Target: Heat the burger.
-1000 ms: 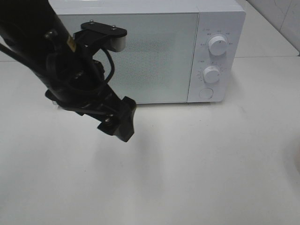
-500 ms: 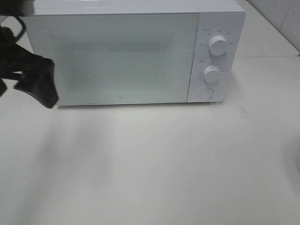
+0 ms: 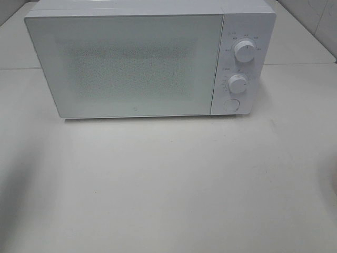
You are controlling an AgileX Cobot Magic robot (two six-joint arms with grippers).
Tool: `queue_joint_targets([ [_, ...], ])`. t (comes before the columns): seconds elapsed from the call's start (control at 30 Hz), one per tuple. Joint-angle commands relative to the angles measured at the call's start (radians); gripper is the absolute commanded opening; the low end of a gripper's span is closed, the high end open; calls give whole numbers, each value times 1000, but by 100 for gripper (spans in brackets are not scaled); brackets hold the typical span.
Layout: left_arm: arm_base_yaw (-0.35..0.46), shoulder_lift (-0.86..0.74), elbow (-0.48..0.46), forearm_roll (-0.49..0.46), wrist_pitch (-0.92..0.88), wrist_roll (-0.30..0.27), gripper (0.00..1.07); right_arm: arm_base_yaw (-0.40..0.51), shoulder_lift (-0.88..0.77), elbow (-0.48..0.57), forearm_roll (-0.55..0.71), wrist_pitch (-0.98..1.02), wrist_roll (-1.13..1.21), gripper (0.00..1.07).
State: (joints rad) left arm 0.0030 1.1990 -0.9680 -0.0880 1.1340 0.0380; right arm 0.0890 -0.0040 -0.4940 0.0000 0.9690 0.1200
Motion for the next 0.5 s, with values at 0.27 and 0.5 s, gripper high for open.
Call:
queue_joint_targets([
  [0.27,39,-234,259,42,3,22,101,-5,-27,3,0,-10,7,75],
  [0.5,39,-435,403,53,-7,25,101,-5,-27,3,0,-10,7,75],
])
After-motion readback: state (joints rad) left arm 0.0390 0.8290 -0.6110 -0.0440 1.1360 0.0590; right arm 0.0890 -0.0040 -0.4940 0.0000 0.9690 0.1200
